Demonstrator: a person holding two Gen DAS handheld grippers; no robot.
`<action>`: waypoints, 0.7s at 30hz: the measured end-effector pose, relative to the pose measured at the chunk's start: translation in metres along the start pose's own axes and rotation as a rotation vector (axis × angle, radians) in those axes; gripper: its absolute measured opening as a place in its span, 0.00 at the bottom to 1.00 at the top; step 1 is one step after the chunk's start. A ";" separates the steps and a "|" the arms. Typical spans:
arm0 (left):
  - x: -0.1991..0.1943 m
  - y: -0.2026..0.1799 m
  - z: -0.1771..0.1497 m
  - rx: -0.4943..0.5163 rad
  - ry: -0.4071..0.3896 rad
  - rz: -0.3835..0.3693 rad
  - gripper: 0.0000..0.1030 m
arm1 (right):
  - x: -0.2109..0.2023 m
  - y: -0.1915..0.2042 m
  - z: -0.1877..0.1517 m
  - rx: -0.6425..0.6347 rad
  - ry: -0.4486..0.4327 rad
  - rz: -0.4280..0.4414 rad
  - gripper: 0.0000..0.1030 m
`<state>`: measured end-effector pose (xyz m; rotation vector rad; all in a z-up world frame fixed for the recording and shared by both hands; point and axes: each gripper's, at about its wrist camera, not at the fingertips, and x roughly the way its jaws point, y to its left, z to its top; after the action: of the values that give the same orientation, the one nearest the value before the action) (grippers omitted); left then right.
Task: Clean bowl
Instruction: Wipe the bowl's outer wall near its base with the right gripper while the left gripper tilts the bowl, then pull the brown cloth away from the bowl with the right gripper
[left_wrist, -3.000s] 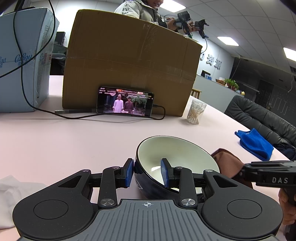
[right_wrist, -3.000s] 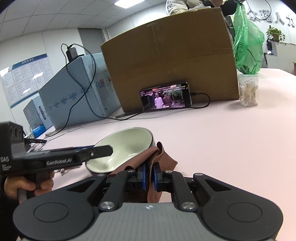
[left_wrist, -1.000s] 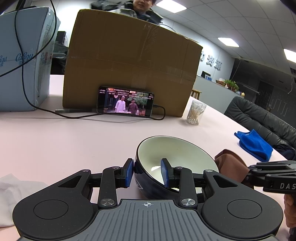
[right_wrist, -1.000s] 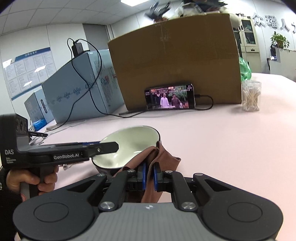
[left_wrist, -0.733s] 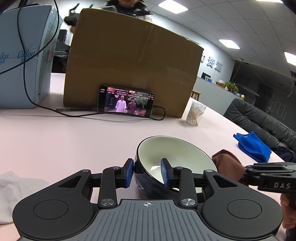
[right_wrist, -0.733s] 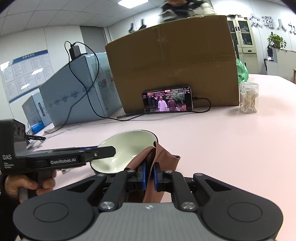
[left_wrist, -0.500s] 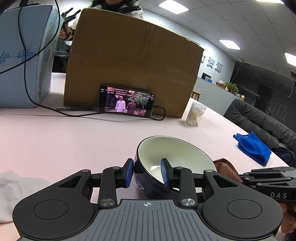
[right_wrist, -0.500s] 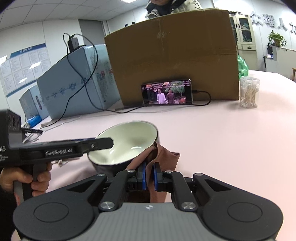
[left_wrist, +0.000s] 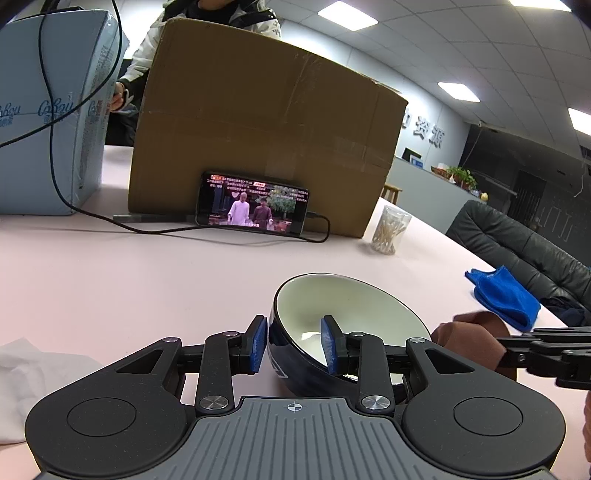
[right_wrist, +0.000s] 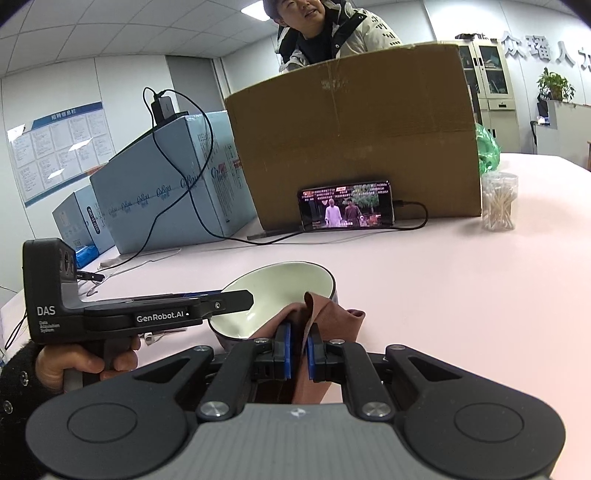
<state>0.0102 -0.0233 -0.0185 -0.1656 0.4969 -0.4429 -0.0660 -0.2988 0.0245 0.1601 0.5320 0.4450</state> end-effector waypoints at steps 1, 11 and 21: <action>0.000 0.000 0.000 -0.001 -0.001 0.000 0.29 | -0.003 0.000 0.000 0.003 -0.004 0.002 0.11; 0.001 -0.001 0.000 -0.001 0.001 0.000 0.29 | -0.006 0.003 -0.006 -0.040 0.039 -0.006 0.12; 0.001 -0.001 0.001 -0.005 0.004 -0.003 0.29 | 0.034 0.012 -0.014 -0.131 0.124 -0.092 0.57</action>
<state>0.0114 -0.0242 -0.0179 -0.1707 0.5022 -0.4445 -0.0520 -0.2725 0.0003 -0.0176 0.6272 0.4000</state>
